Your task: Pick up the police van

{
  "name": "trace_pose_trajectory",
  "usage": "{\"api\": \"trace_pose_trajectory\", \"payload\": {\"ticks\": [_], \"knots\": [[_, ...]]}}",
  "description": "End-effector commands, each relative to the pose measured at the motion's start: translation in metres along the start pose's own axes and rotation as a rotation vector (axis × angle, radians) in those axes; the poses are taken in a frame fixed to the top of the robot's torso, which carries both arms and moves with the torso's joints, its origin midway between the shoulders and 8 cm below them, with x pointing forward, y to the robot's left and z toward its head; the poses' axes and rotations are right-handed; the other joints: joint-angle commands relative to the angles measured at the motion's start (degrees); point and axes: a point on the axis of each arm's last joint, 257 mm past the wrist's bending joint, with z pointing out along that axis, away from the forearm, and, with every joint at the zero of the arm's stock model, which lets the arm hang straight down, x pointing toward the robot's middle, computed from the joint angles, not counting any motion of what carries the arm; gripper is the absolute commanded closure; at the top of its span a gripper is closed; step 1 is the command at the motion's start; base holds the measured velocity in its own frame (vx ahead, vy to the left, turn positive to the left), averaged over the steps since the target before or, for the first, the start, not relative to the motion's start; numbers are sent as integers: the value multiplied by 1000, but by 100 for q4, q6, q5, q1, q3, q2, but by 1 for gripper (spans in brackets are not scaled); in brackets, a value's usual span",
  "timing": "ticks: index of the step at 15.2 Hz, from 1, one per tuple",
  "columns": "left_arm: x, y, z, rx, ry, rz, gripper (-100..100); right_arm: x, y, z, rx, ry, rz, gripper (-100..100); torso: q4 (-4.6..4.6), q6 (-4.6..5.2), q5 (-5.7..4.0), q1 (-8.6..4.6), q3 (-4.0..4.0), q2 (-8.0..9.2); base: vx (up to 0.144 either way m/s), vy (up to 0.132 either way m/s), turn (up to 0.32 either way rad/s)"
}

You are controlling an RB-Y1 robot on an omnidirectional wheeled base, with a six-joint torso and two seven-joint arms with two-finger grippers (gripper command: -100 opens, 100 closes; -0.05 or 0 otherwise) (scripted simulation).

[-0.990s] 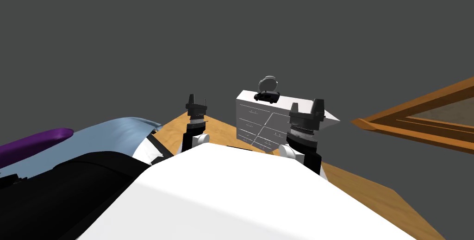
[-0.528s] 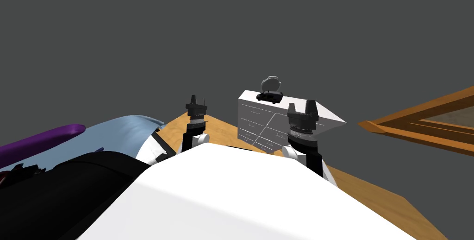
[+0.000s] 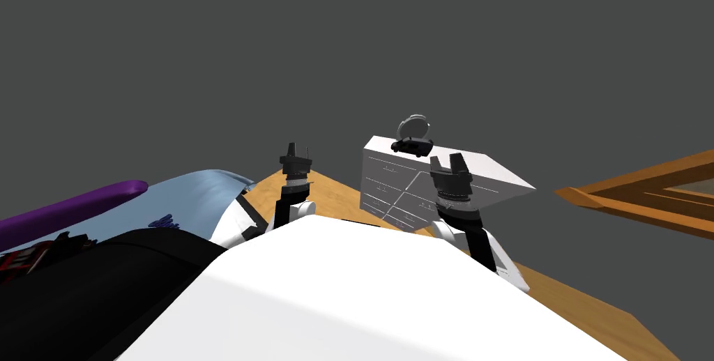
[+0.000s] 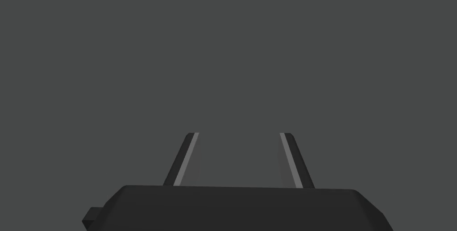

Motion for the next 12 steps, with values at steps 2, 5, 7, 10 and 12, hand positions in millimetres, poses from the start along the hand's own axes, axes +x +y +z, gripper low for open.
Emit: {"api": "trace_pose_trajectory", "payload": {"ticks": [2,5,7,10,12], "knots": [[0,0,0,0,0,0,0,5,-2,0,-7,62,-19,-100,0,0,0,1,0,-1,-3,27,52],[0,0,0,0,0,0,0,10,-5,-2,-14,130,-41,-100,0,0,1,1,-1,-2,-2,30,68],[0,0,0,0,0,0,0,13,-9,-5,-19,181,-58,-100,0,-1,0,1,-1,-3,2,35,93],[0,0,0,0,0,0,0,17,-14,-7,-25,250,-82,-100,-1,-1,0,1,-2,-3,2,31,74],[0,0,0,0,0,0,0,19,-13,-7,-26,277,-90,-100,-1,1,1,1,-2,-4,3,22,13]]}}
